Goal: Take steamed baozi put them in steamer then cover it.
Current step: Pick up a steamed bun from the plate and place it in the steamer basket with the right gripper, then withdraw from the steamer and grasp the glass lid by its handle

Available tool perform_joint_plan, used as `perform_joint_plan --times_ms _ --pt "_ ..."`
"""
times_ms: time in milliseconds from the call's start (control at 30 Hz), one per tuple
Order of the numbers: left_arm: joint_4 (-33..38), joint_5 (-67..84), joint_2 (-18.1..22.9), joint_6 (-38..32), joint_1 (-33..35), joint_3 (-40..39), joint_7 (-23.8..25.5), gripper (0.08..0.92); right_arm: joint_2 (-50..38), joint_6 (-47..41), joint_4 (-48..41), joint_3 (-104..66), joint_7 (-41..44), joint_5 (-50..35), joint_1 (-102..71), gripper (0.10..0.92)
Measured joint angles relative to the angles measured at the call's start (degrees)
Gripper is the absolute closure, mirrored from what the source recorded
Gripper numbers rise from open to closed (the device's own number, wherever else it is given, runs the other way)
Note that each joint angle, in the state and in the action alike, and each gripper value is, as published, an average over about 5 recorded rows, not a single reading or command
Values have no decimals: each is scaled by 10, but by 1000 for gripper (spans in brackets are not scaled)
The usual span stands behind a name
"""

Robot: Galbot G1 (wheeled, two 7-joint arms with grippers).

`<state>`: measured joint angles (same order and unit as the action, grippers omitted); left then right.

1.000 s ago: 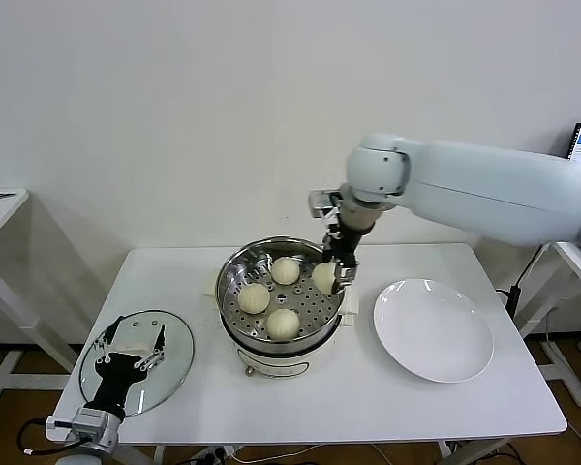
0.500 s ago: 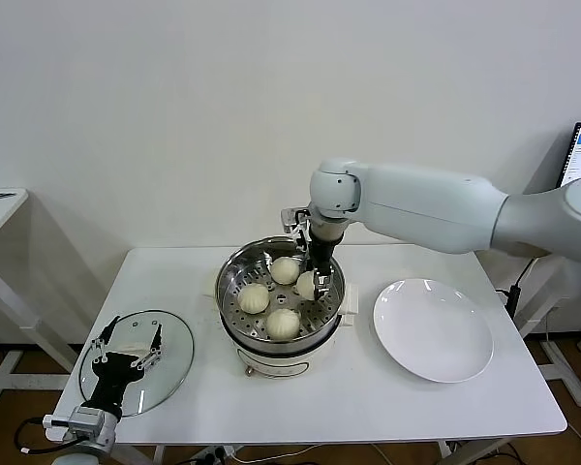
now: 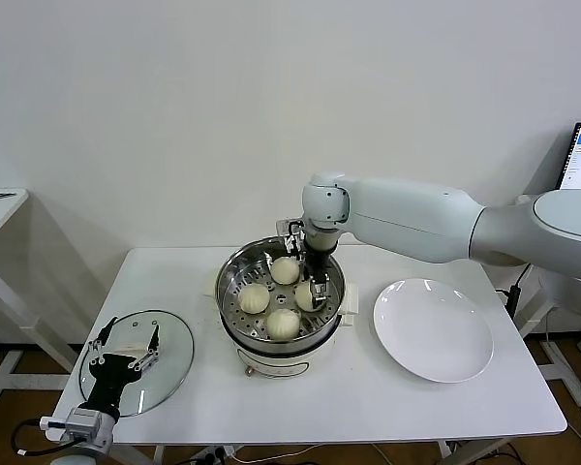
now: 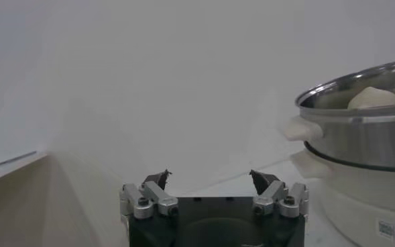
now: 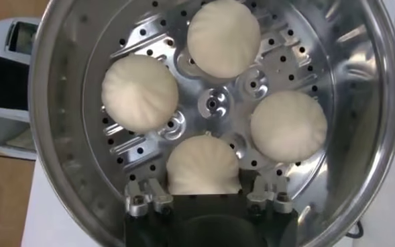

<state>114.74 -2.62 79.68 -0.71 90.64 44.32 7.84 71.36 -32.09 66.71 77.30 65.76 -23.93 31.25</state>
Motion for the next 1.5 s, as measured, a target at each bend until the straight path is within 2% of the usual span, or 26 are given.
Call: perform_joint_plan --times_ms 300,500,633,900,1067,1300,1500 --pt "9 0 1 1 5 -5 -5 177 -55 5 28 -34 11 -21 36 203" --pt "10 0 3 4 1 -7 -12 177 -137 11 69 -86 8 -39 44 203" --pt "13 1 6 7 -2 -7 -19 177 -208 26 107 -153 -25 -59 15 203" --pt "20 2 8 7 -10 -12 -35 177 -357 99 211 -389 -209 -135 -179 203" --pt "16 1 10 -1 -13 -17 -36 177 -394 160 276 -578 -349 -182 -366 203" --pt "8 0 13 -18 -15 -19 -36 177 -345 239 348 -842 -500 -195 -633 203" --pt "-1 -3 14 -34 -20 -19 -36 177 -249 313 402 -1009 -572 -173 -848 203"
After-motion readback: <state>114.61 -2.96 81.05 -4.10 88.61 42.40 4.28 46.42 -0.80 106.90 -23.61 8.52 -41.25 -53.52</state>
